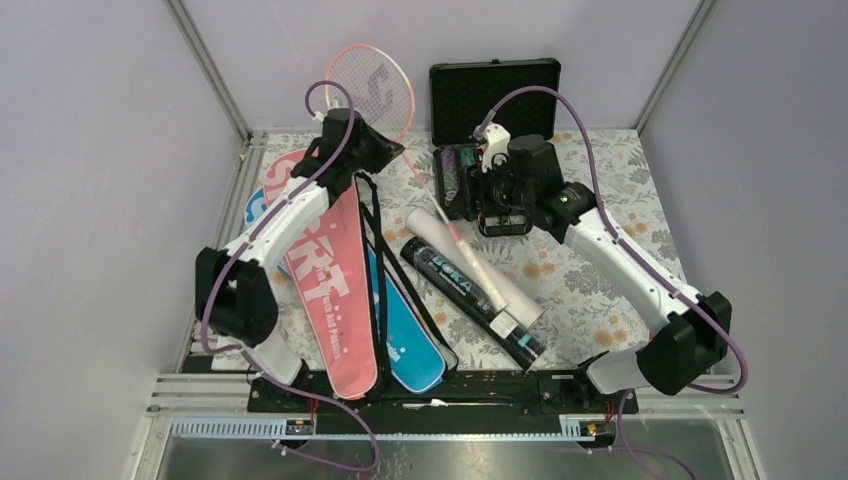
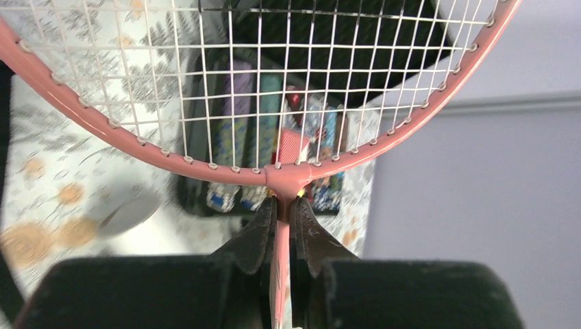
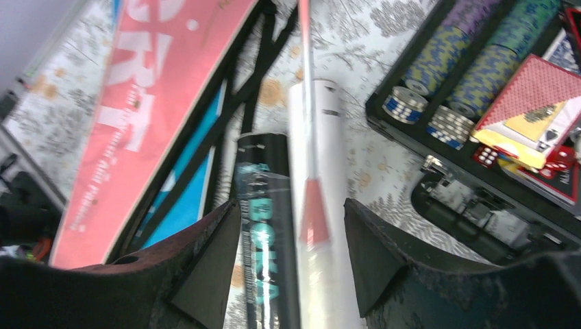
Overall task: Pack up the badminton gear
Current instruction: Pick up the racket from the center of the board.
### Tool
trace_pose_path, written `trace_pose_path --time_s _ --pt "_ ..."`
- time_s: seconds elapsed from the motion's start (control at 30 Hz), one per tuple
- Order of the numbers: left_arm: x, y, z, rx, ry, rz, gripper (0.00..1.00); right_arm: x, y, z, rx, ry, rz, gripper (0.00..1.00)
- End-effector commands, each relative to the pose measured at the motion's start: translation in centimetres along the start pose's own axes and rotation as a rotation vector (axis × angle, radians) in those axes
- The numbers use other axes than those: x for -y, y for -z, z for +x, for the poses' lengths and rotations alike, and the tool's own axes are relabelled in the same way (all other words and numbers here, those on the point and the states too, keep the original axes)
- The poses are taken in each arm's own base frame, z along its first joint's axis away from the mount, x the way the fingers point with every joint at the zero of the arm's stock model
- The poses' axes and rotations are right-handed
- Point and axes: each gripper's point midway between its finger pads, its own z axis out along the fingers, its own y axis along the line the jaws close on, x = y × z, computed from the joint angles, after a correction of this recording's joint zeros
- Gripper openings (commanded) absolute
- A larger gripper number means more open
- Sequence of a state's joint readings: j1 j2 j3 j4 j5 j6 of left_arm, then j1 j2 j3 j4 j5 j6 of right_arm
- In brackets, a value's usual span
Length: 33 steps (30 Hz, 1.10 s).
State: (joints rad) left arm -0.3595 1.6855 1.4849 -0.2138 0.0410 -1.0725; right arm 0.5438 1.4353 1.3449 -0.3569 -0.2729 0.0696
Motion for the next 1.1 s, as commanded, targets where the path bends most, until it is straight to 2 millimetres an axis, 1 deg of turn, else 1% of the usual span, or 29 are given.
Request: trace_pose_path --time_s 0.0,0.03,0.07,0.17,0.2,0.23,0.27,0.33,0.4,0.53,0.63,0.7,0.8,0.87,0.97,1.03,1.07 --pt "1.7 5.3 0.4 -0.038 -0.121 0.076 0.00 -2.2 2.0 -1.6 0.102 -0.060 -0.083 0.65" --pt "1.7 6.4 0.5 -0.036 -0.131 0.084 0.00 -2.6 2.0 -1.7 0.110 -0.076 -0.102 0.65" --pt "1.6 7.1 0.6 -0.037 -0.138 0.087 0.00 -3.1 1.9 -1.7 0.111 -0.093 -0.131 0.66" --pt "0.9 8.7 1.2 -0.048 -0.152 0.083 0.00 -5.3 1.6 -2.0 0.104 -0.202 -0.243 0.66" --pt "0.3 9.1 1.5 -0.051 -0.153 0.076 0.00 -6.2 1.2 -1.8 0.097 -0.247 -0.289 0.66" --pt "0.3 9.4 1.6 -0.052 -0.153 0.080 0.00 -7.0 1.1 -2.1 0.109 -0.275 -0.324 0.67" --pt "0.0 9.7 1.9 -0.058 -0.150 0.079 0.00 -7.7 0.7 -1.9 0.110 -0.306 -0.351 0.67" --pt "-0.6 9.9 2.4 -0.072 -0.144 0.077 0.00 -9.7 -0.3 -1.8 0.110 -0.331 -0.397 0.67" --pt "-0.9 10.2 2.9 -0.087 -0.141 0.079 0.00 -10.8 -1.7 -0.7 0.073 -0.322 -0.393 0.67" --pt "-1.2 10.9 3.5 -0.107 -0.144 0.079 0.00 -10.9 -4.6 1.5 0.024 -0.300 -0.315 0.65" --pt "-1.7 11.3 4.1 -0.127 -0.149 0.071 0.00 -11.0 -5.8 2.8 -0.001 -0.300 -0.291 0.63" --pt "-1.9 11.6 4.4 -0.138 -0.146 0.071 0.00 -11.2 -6.2 3.4 -0.010 -0.300 -0.298 0.62" --pt "-2.3 11.9 4.8 -0.146 -0.144 0.066 0.00 -11.9 -6.5 3.8 -0.015 -0.322 -0.335 0.54" --pt "-2.4 12.0 5.0 -0.153 -0.144 0.067 0.00 -12.1 -6.6 4.2 -0.027 -0.339 -0.345 0.51" --pt "-2.5 12.4 5.0 -0.154 -0.151 0.067 0.00 -12.1 -6.8 4.7 -0.037 -0.358 -0.343 0.41" --pt "-2.5 12.8 5.1 -0.157 -0.154 0.067 0.00 -12.3 -6.9 4.8 -0.036 -0.375 -0.360 0.37" --pt "-2.5 13.0 5.1 -0.157 -0.156 0.070 0.00 -12.6 -6.9 4.7 -0.035 -0.381 -0.375 0.32"
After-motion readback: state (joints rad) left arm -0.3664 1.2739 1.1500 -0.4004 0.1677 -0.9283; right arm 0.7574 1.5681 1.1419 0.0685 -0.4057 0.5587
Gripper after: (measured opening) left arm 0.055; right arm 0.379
